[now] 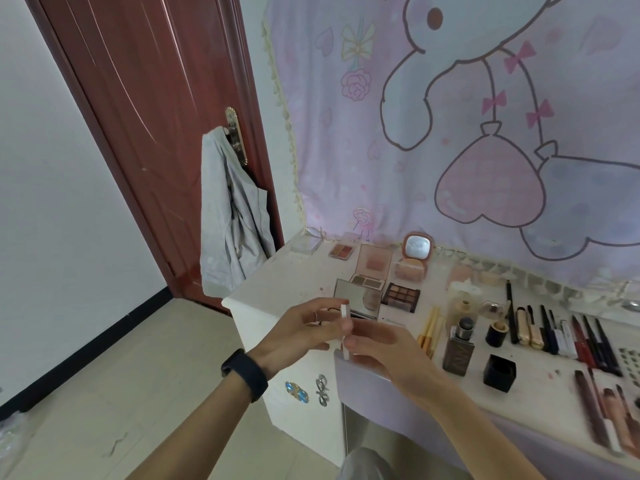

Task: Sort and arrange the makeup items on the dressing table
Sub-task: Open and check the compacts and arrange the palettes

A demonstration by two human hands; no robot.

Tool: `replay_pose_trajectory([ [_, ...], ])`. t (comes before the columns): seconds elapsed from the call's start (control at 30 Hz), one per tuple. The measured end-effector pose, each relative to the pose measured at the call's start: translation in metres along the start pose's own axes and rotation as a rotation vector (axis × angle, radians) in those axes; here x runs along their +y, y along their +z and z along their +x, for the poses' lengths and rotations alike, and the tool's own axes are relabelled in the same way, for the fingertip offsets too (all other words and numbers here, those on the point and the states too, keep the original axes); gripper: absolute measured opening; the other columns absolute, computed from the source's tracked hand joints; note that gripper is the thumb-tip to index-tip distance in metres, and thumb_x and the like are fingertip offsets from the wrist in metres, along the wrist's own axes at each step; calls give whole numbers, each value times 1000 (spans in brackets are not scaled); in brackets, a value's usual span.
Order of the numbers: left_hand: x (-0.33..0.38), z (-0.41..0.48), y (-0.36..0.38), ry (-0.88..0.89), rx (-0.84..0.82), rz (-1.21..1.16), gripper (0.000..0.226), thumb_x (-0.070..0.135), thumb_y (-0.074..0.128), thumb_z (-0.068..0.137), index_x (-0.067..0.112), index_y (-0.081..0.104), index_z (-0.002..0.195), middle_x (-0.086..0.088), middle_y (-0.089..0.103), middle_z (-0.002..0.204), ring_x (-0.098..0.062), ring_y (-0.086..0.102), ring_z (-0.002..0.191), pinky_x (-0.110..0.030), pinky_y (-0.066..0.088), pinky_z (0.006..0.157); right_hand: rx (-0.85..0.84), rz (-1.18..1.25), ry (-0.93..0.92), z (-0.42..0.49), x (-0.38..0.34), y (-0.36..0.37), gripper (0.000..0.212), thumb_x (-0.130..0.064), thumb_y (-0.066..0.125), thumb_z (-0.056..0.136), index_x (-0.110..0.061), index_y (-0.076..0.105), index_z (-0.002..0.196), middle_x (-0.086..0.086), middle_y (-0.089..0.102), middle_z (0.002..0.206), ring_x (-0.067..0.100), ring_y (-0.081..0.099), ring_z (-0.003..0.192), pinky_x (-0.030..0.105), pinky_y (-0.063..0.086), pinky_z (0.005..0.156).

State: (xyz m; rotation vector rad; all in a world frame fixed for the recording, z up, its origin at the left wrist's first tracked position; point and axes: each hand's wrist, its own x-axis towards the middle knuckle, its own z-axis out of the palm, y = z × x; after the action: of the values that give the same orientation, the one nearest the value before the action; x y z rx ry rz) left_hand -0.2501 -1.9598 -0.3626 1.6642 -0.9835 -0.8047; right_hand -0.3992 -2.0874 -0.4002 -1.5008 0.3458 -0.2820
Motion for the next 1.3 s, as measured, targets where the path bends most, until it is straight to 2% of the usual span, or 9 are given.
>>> replay_pose_trajectory([
  [0.13,-1,0,3,4,49,-66,42,42,84,76,43,70,117,11,72,115,-9,68,108,-31,56,92,26,-87,-120,-2,0,1,42,-41,75,85,-50,65,125,-11,73,120,9,66,116,33,50,103],
  [0.3,-5,0,7,-10,107,-257,48,32,87,74,30,72,119,1,72,116,-20,69,110,-40,58,91,162,-237,-224,-1,10,9,50,-77,58,81,-62,54,129,-25,69,120,1,64,115,34,54,98],
  [0.47,-7,4,14,-12,111,-442,54,21,88,74,13,70,124,-7,70,122,-28,70,108,-35,58,89,312,-443,-314,-1,17,28,41,-65,35,99,-63,40,140,-50,46,125,-19,45,125,5,36,101],
  [0.57,-8,4,17,-7,100,-521,58,25,87,71,8,69,124,-11,70,122,-27,69,110,-31,57,90,379,-416,-323,1,21,30,57,-61,28,99,-35,52,144,-33,57,126,-12,52,120,6,40,96],
  [0.63,-10,2,19,3,94,-540,53,29,83,73,10,71,121,-11,70,122,-27,68,112,-28,56,90,435,-322,-296,2,19,29,64,-63,27,99,-20,69,121,-12,74,103,5,66,98,18,52,79],
  [0.77,-16,1,18,9,71,-616,50,30,80,79,11,70,124,-12,68,127,-29,66,116,-28,55,91,468,-327,-246,1,9,27,37,-60,28,101,-47,59,87,-35,64,76,-10,60,76,5,42,66],
  [1.0,-25,5,11,-62,-4,-665,46,35,78,85,18,69,126,-16,67,127,-34,63,119,-32,55,93,359,-161,-103,8,12,16,53,-63,32,99,-32,75,91,-1,75,89,18,68,81,34,57,77],
  [1.1,-29,8,5,-114,-36,-732,44,31,78,84,15,69,125,-19,65,128,-36,63,119,-32,56,89,343,-31,-6,11,11,10,46,-60,33,103,-49,76,90,-7,78,94,11,74,85,30,54,78],
  [1.3,-32,12,-17,-159,-41,-766,44,9,63,88,3,61,132,-22,64,129,-35,64,117,-34,59,86,356,268,116,16,1,-6,41,-55,62,88,-20,75,105,11,78,96,25,76,84,32,57,72],
])
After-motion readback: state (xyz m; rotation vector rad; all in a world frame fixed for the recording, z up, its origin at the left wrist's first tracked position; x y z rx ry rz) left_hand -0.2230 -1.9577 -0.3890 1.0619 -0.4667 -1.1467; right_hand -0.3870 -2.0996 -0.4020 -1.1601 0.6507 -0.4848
